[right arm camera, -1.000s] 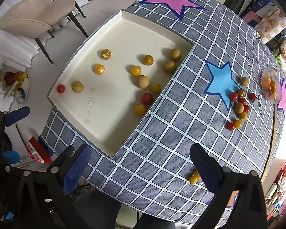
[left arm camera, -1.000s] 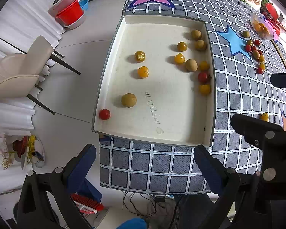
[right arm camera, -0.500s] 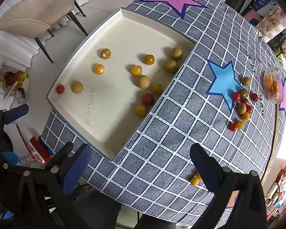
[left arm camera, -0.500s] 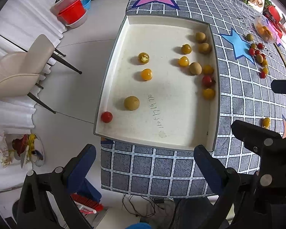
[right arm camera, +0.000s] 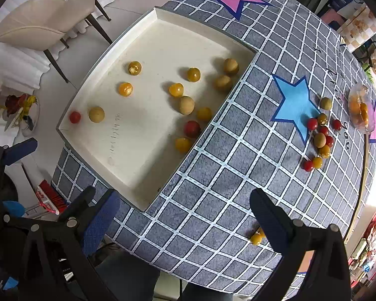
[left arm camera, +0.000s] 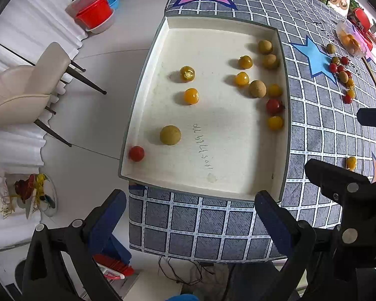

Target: Organize fruits

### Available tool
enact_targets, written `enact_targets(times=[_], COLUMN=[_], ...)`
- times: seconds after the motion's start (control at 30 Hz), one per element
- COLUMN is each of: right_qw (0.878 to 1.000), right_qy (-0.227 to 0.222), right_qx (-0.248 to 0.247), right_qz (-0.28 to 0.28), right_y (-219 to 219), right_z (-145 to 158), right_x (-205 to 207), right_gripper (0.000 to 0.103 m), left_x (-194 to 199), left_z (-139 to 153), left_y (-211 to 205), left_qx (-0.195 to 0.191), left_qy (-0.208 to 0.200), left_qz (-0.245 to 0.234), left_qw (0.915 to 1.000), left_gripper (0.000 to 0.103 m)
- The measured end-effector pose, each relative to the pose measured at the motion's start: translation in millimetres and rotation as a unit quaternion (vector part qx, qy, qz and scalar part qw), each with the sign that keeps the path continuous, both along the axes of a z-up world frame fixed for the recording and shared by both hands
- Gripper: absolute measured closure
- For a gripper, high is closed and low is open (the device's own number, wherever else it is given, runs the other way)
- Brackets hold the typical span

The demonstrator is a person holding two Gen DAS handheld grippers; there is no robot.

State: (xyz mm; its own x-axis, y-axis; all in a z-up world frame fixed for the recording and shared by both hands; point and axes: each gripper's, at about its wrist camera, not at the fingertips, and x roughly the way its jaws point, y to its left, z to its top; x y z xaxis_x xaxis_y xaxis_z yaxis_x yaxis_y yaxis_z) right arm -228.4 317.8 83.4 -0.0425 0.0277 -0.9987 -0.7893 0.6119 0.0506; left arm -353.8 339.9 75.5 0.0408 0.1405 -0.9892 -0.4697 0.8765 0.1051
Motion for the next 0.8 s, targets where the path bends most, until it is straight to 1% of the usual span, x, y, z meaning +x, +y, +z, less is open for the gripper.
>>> enact_targets(times=[0.33, 0.8], right_qw=[1.000, 1.000], right_qy=[0.006, 0.010], right_qx=[-0.007, -0.014], right_qz=[-0.012, -0.010], right_y=[-2.7, -0.3], right_z=[-8.6, -15.9], right_x=[3.2, 1.9], right_gripper=[0.000, 0.000], left_x=[5.9, 5.2], left_z=[-8.4, -17.9], left_y=[-1.7, 1.4], left_qx=[0.001, -0.006], left_qy=[0.007, 0.012], left_qz=[-0.001, 0.007], left_qw=[1.0000, 0.9999], left_gripper=[0.000, 0.000])
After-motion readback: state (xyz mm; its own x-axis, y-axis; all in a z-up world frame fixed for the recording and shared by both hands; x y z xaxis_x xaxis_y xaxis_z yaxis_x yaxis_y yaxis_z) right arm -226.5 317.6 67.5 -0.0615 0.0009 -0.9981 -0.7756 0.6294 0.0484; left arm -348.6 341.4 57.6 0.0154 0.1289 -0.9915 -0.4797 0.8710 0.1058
